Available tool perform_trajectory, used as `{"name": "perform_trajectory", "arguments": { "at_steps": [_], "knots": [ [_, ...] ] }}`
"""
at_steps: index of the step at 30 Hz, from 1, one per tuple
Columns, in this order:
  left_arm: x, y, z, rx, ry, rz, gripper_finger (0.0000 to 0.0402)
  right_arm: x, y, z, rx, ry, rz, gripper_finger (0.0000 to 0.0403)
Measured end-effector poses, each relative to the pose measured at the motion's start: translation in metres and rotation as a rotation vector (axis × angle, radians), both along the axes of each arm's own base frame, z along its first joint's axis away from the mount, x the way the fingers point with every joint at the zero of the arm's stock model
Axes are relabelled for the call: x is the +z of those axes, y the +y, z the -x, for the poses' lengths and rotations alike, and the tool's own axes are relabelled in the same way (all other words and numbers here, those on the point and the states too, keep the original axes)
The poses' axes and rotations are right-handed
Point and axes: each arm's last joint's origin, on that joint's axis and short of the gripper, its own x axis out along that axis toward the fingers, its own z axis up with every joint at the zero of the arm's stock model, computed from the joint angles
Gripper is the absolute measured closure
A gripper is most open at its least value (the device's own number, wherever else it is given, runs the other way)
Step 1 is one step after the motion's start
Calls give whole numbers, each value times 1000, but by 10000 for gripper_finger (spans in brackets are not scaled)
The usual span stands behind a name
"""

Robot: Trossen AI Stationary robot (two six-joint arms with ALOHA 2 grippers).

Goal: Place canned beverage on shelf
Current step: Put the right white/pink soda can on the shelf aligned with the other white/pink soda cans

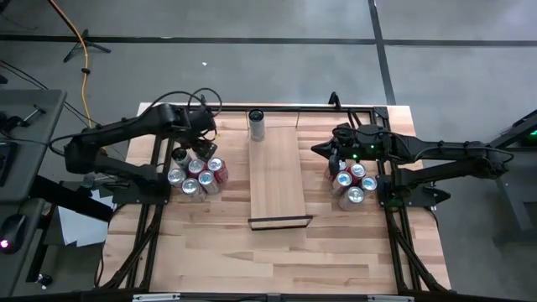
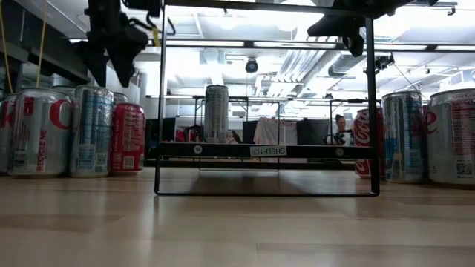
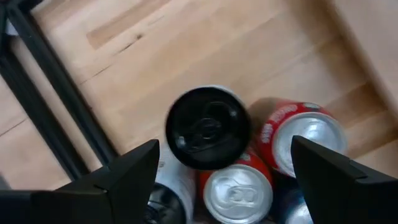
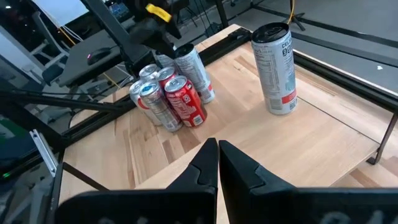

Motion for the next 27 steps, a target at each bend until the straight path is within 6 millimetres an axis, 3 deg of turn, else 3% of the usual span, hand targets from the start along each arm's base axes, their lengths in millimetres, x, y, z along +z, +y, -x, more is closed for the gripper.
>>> {"name": "perform_trajectory", "arguments": {
  "at_steps": [4, 11, 27],
  "knots": [
    [-10, 12, 4, 33, 23, 5, 92, 0, 0, 0, 0, -1, -3, 403],
    [-12, 28, 6, 32, -32, -5, 92, 0, 0, 0, -5, -5, -21, 403],
    [-29, 36, -5, -42, 30, 117, 92, 0, 0, 0, -5, -5, -19, 403]
  ]
}}
